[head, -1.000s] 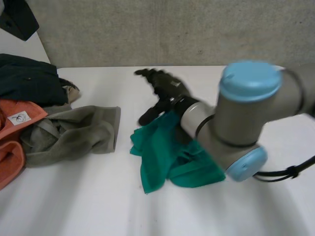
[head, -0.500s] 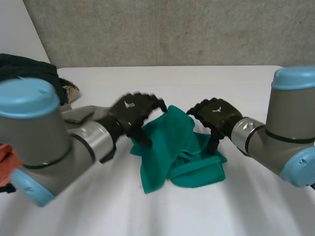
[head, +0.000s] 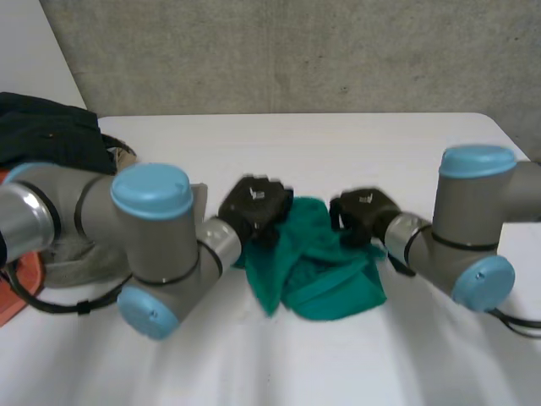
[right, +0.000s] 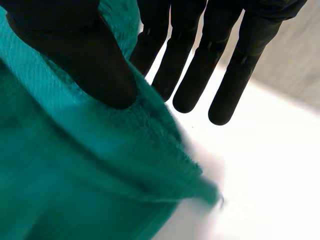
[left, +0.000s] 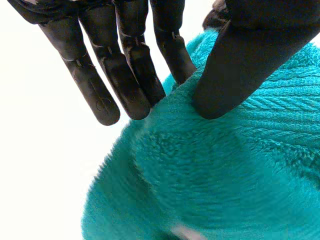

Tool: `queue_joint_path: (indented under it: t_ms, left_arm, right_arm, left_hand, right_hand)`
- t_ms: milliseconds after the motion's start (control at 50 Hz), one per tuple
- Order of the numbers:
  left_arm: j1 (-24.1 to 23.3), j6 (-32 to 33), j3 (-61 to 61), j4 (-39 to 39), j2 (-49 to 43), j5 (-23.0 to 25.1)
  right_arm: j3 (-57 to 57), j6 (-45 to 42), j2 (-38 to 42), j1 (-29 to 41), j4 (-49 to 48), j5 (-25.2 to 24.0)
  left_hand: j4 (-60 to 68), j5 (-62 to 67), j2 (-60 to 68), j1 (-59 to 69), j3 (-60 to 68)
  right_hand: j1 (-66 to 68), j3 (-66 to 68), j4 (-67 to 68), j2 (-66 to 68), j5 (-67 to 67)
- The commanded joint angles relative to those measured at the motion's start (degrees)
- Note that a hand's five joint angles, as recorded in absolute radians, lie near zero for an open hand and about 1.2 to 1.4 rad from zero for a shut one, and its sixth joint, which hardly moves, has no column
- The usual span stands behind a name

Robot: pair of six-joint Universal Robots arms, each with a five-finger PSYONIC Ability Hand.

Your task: Fold the laundry.

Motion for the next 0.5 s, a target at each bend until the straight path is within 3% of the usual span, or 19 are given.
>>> queue_joint_path:
  t_ms: [20, 200, 340, 460, 500]
  left_arm:
    - [6.2, 0.0, 15.6, 0.0, 5.5, -2.5]
    - [9.6, -8.9, 21.7, -1.1, 12.1, -2.2]
    - [10.6, -9.9, 10.1, -3.1, 16.1, 2.3]
    - [11.3, -9.4, -4.1, -2.9, 18.8, 1.6]
    - [11.9, -8.7, -10.0, -2.2, 19.4, 0.8]
  right_arm:
    - [-6.3, 2.2, -8.1, -1.3, -14.2, 1.2]
    - [-4.2, 6.3, -17.0, -2.0, -31.8, -0.2]
    - [-2.0, 6.5, -18.0, -3.4, -23.1, -4.4]
    - [3.5, 5.9, -17.7, -3.2, -13.3, -9.2]
    - [7.3, 5.1, -16.8, -2.9, -10.7, -12.8]
  left_hand:
    - [11.4, 14.4, 12.0, 14.6, 11.9]
    - [11.4, 14.4, 12.0, 14.6, 11.9]
    - [11.4, 14.4, 12.0, 14.6, 11.9]
    - [11.4, 14.4, 12.0, 14.6, 11.9]
    - [11.4, 14.4, 12.0, 14.6, 11.9]
  right_hand:
    - [17.1, 12.3, 11.8, 12.7, 12.6]
    - [17.1, 12.3, 11.8, 12.7, 12.6]
    - [17.1, 12.3, 11.8, 12.7, 12.6]
    - [17.1, 12.3, 11.8, 12.7, 12.6]
    - [17.1, 12.3, 11.8, 12.7, 12.6]
